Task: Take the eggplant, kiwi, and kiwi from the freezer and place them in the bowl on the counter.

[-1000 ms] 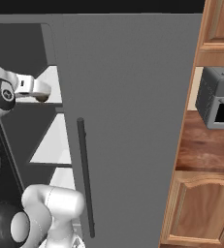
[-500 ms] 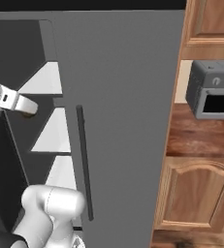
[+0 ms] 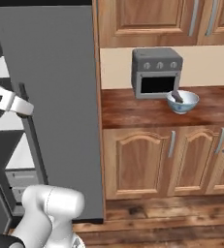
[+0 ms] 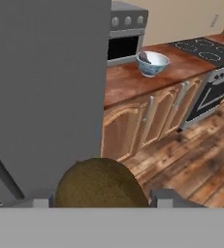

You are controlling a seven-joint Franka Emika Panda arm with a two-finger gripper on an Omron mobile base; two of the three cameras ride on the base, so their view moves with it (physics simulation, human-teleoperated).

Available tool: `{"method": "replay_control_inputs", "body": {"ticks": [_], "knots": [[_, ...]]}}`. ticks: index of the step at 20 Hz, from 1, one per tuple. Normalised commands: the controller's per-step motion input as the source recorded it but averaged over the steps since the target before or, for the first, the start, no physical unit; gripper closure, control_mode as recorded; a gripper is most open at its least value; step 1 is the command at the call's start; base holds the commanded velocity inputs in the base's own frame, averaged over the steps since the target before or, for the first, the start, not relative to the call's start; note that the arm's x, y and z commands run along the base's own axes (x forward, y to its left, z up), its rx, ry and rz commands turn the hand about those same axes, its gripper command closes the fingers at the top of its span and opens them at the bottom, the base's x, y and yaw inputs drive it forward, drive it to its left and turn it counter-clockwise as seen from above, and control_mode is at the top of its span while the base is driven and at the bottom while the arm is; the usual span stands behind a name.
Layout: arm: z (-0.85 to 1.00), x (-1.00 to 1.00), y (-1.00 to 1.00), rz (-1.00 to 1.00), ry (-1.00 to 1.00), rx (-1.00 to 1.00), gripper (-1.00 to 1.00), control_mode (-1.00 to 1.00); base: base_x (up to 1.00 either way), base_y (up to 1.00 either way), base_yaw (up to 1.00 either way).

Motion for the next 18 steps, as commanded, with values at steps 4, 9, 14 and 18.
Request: {"method": "replay_control_inputs", "body": {"ticks": [4, 9, 14, 18], "knots": [[0.00, 0.00, 0.00, 0.00, 0.00, 0.00, 1.00, 1.00, 0.92, -1.00, -0.06], [0.00, 0.00, 0.00, 0.00, 0.00, 0.00, 1.00, 1.00, 1.00, -1.00, 0.07], [0.00, 0.00, 0.00, 0.00, 0.00, 0.00, 1.00, 1.00, 0.96, -1.00, 0.12], [0.00, 0.00, 0.00, 0.00, 0.00, 0.00, 1.00, 1.00, 0.36, -1.00, 0.00]]}}
